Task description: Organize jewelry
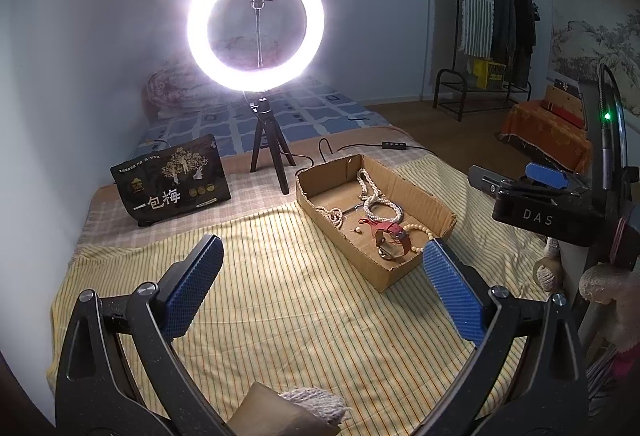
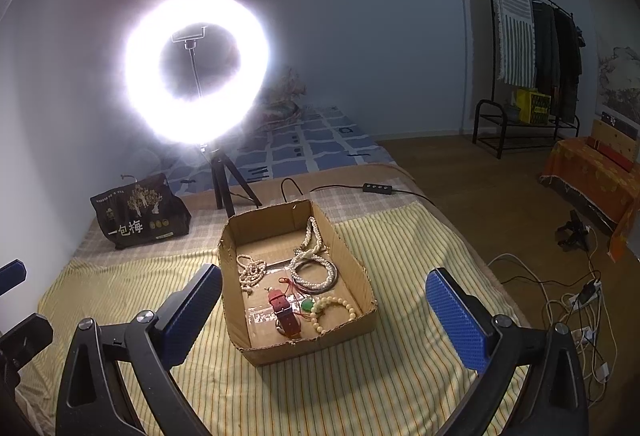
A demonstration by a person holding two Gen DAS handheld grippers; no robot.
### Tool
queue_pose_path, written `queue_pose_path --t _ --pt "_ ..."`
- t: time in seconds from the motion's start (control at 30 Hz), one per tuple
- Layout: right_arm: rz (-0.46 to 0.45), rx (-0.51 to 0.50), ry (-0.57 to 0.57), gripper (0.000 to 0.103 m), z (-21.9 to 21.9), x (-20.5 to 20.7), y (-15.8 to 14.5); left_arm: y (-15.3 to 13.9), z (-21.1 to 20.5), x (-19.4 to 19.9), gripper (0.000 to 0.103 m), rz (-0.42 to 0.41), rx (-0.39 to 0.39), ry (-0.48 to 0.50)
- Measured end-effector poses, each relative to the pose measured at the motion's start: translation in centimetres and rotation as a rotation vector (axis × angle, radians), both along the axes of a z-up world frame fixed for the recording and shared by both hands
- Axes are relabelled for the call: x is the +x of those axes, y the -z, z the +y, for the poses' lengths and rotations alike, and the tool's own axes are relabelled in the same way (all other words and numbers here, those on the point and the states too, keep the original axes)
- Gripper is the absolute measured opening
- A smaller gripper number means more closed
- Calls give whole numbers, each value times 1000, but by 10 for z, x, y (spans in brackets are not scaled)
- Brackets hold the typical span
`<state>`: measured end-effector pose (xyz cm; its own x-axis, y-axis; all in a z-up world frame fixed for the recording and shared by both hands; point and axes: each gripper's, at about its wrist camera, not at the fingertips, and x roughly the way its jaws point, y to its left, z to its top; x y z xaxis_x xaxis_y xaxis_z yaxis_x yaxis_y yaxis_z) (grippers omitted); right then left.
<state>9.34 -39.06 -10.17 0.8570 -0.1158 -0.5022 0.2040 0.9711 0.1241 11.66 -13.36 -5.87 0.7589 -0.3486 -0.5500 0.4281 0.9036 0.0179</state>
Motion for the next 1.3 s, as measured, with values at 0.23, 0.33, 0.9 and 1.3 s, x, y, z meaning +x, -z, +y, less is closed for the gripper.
queue_pose_path --t 0.23,0.33,0.9,1.3 --pt "10 16 1 103 -1 3 3 0 0 0 102 -1 -2 -2" --pt "13 16 -1 103 0 3 4 0 0 0 102 0 -2 -1" --pt "32 26 -11 103 1 4 7 0 0 0 102 -1 -2 -1" --pt "39 29 -14 103 1 2 11 0 0 0 102 -1 -2 -2"
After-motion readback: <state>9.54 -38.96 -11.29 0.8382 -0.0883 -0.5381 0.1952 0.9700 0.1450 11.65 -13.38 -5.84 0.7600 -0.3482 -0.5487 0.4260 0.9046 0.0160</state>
